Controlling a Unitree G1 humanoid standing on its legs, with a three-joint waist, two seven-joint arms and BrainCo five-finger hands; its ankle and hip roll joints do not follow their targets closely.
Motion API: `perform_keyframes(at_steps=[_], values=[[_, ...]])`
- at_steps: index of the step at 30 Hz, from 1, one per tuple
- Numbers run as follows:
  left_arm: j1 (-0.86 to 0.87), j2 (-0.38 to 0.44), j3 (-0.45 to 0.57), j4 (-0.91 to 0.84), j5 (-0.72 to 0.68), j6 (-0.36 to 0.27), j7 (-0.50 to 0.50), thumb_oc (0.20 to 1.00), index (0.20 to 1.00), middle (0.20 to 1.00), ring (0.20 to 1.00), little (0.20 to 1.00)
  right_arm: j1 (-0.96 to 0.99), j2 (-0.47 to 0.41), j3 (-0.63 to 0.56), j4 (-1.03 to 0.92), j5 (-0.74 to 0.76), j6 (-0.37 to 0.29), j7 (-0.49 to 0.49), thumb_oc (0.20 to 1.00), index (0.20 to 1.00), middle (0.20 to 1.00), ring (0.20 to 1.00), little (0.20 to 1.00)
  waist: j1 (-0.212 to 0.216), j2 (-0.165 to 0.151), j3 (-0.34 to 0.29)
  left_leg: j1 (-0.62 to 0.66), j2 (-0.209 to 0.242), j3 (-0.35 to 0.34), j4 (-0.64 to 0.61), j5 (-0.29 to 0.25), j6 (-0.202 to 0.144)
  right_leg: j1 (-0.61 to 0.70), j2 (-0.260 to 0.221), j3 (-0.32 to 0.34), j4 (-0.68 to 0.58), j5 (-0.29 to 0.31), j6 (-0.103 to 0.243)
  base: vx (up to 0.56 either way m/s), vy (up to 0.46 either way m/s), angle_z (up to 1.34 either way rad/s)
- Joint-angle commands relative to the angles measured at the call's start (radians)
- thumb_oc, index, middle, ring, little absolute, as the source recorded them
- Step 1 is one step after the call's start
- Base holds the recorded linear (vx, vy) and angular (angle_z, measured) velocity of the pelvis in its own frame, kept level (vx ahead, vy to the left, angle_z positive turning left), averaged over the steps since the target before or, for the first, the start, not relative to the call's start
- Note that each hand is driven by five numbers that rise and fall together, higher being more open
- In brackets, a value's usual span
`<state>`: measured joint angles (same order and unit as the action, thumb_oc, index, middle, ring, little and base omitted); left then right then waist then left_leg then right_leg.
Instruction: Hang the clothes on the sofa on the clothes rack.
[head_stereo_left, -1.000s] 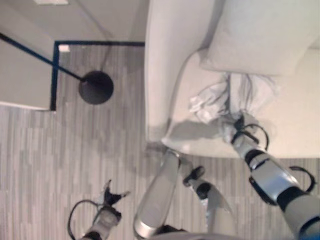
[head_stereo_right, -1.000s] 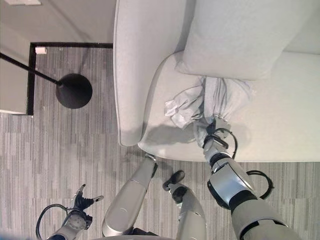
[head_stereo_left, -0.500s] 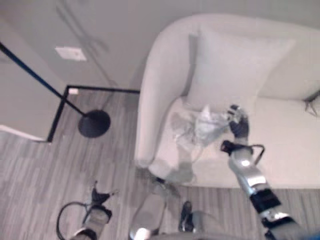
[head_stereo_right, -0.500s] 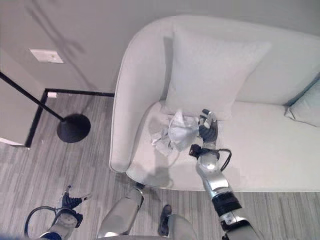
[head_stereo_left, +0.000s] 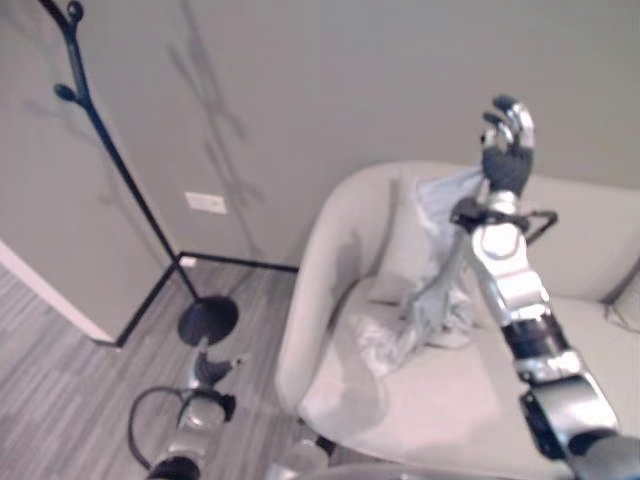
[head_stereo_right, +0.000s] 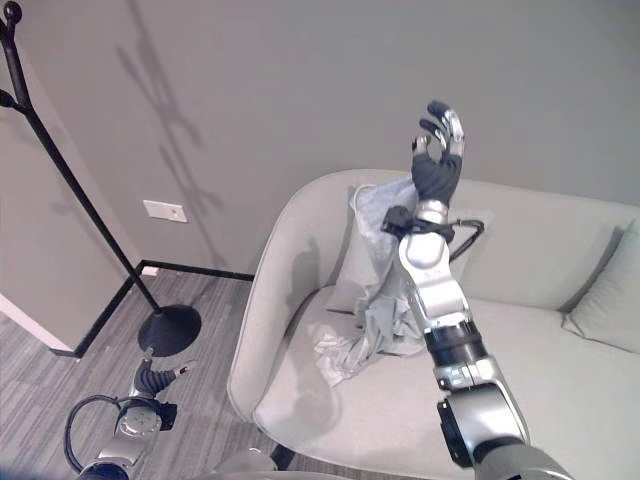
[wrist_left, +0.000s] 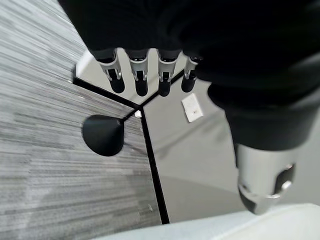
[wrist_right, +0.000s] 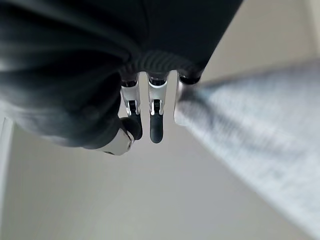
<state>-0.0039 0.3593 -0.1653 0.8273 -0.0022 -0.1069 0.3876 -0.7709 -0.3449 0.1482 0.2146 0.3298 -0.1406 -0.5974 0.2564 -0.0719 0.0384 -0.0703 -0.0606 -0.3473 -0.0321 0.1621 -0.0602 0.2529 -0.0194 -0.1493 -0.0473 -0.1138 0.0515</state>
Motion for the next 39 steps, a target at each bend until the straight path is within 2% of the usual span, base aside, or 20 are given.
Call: perform_keyframes(at_steps=[1,9,10,16,21,24,25,27,28,29,31,32,33,36,39], values=[[0.008,0.045,-0.075,0.025,-0.033,-0.018,-0.006,1.0,1.0,1.0,1.0,1.0,-0.117,-0.063,0.016,-0.022,0.104,-0.124,-0.011,0.2,0.2,0.2,0.2,0.2,0.005,-0.003,-0.1,-0.081,-0.036,0.059,-0.027,0.034,0.015,-0.09,-0.023,-0.019,0.078,-0.008,0.024,0.0,0.0,0.0],[-0.121,0.045,-0.164,0.014,-0.083,-0.034,-0.01,1.0,1.0,1.0,1.0,1.0,-0.566,-0.083,0.104,0.235,0.203,-0.147,-0.078,0.2,0.2,0.2,0.2,0.2,-0.009,-0.029,-0.131,-0.057,-0.033,0.052,-0.031,0.027,0.01,-0.08,-0.017,-0.019,0.079,-0.01,0.023,0.0,0.0,0.0],[-0.128,0.043,-0.163,0.017,-0.084,-0.036,-0.01,1.0,1.0,1.0,1.0,1.0,-0.577,-0.085,0.107,0.244,0.206,-0.151,-0.076,0.2,0.2,0.2,0.2,0.2,-0.009,-0.028,-0.126,-0.057,-0.033,0.052,-0.031,0.027,0.009,-0.079,-0.017,-0.02,0.08,-0.011,0.023,0.0,0.0,0.0],[-0.377,0.018,-0.308,0.091,-0.043,-0.065,0.078,1.0,1.0,1.0,1.0,1.0,-0.911,-0.082,0.264,0.529,0.308,-0.177,-0.106,0.2,0.2,0.2,0.2,0.2,-0.042,-0.059,-0.157,-0.05,-0.023,0.053,-0.038,0.022,-0.004,-0.079,-0.007,-0.013,0.075,-0.011,0.026,0.0,0.0,0.0],[-0.472,-0.027,-0.385,0.144,-0.065,-0.084,0.082,1.0,1.0,1.0,1.0,1.0,-1.008,-0.067,0.33,0.637,0.314,-0.167,-0.111,0.2,0.2,0.2,0.2,0.2,-0.06,-0.071,-0.161,-0.05,-0.017,0.053,-0.038,0.021,-0.009,-0.084,-0.003,-0.01,0.079,-0.011,0.026,0.0,-0.001,-0.01],[-0.511,-0.069,-0.397,0.19,-0.089,-0.088,0.085,1.0,1.0,1.0,1.0,1.0,-0.946,-0.034,0.371,0.524,0.287,-0.164,-0.077,0.2,0.2,0.2,0.2,0.2,-0.093,-0.065,-0.15,-0.051,-0.007,0.064,-0.039,0.019,-0.009,-0.095,0.001,0.009,0.084,-0.009,0.025,-0.04,-0.007,-0.09],[-0.501,-0.075,-0.382,0.174,-0.108,-0.09,0.081,1.0,1.0,1.0,1.0,1.0,-0.893,-0.02,0.379,0.454,0.249,-0.146,-0.067,0.354,0.354,0.354,0.354,0.354,-0.1,-0.059,-0.146,-0.05,-0.004,0.07,-0.038,0.018,-0.008,-0.1,0.002,0.017,0.087,-0.008,0.024,-0.05,-0.002,-0.26],[-0.48,-0.09,-0.377,0.135,-0.078,-0.092,0.089,1.0,1.0,1.0,1.0,1.0,-0.718,0.01,0.402,0.287,0.08,-0.074,-0.032,1.0,1.0,1.0,1.0,1.0,-0.113,-0.044,-0.128,-0.047,0.004,0.085,-0.039,0.015,-0.002,-0.106,0.003,0.034,0.094,-0.007,0.021,-0.07,0.0,-0.29],[-0.442,-0.088,-0.359,0.068,-0.046,-0.099,0.092,1.0,1.0,1.0,1.0,1.0,-0.532,-0.018,0.411,0.182,-0.081,-0.029,0.009,1.0,1.0,1.0,1.0,1.0,-0.12,-0.032,-0.104,-0.049,0.008,0.094,-0.036,0.014,0.001,-0.11,0.003,0.045,0.096,-0.005,0.019,-0.06,-0.001,-0.36],[-0.437,-0.088,-0.36,0.065,-0.045,-0.098,0.092,1.0,1.0,1.0,1.0,1.0,-0.523,-0.018,0.41,0.174,-0.084,-0.025,0.008,1.0,1.0,1.0,1.0,1.0,-0.117,-0.032,-0.107,-0.048,0.008,0.095,-0.037,0.014,0.001,-0.109,0.003,0.046,0.096,-0.006,0.019,-0.05,-0.001,-0.35],[-0.378,-0.074,-0.345,-0.002,-0.014,-0.106,0.096,1.0,1.0,1.0,1.0,1.0,-0.362,-0.052,0.395,0.15,-0.199,0.016,0.038,1.0,1.0,1.0,1.0,1.0,-0.111,-0.023,-0.086,-0.052,0.011,0.099,-0.035,0.014,0.004,-0.113,0.003,0.053,0.098,-0.005,0.017,-0.04,-0.005,-0.15],[-0.319,-0.072,-0.327,-0.014,0.005,-0.114,0.101,1.0,1.0,1.0,1.0,1.0,-0.24,-0.069,0.403,0.213,-0.346,0.072,0.034,1.0,1.0,1.0,1.0,1.0,-0.103,-0.014,-0.06,-0.059,0.012,0.099,-0.032,0.016,0.008,-0.119,0.005,0.056,0.099,-0.002,0.017,-0.04,-0.007,-0.05],[-0.317,-0.073,-0.328,-0.014,0.006,-0.114,0.102,1.0,1.0,1.0,1.0,1.0,-0.236,-0.067,0.403,0.212,-0.349,0.072,0.033,1.0,1.0,1.0,1.0,1.0,-0.103,-0.014,-0.061,-0.058,0.012,0.1,-0.032,0.016,0.008,-0.118,0.005,0.057,0.099,-0.002,0.017,-0.05,-0.009,-0.01],[-0.245,-0.049,-0.289,-0.014,0.068,-0.119,0.132,1.0,1.0,1.0,1.0,1.0,-0.037,-0.07,0.387,0.272,-0.535,0.125,0.001,1.0,1.0,1.0,1.0,1.0,-0.095,0.004,-0.029,-0.081,0.018,0.096,-0.025,0.026,0.009,-0.133,0.009,0.053,0.098,0.006,0.018,-0.05,-0.005,0.03],[-0.201,-0.057,-0.281,0.058,0.09,-0.138,0.164,1.0,1.0,1.0,1.0,1.0,0.055,-0.029,0.378,0.416,-0.539,0.121,-0.039,1.0,1.0,1.0,1.0,1.0,-0.081,-0.001,-0.008,-0.095,0.014,0.085,-0.025,0.025,0.008,-0.14,0.008,0.044,0.093,0.0,0.016,-0.02,-0.025,-0.28]])
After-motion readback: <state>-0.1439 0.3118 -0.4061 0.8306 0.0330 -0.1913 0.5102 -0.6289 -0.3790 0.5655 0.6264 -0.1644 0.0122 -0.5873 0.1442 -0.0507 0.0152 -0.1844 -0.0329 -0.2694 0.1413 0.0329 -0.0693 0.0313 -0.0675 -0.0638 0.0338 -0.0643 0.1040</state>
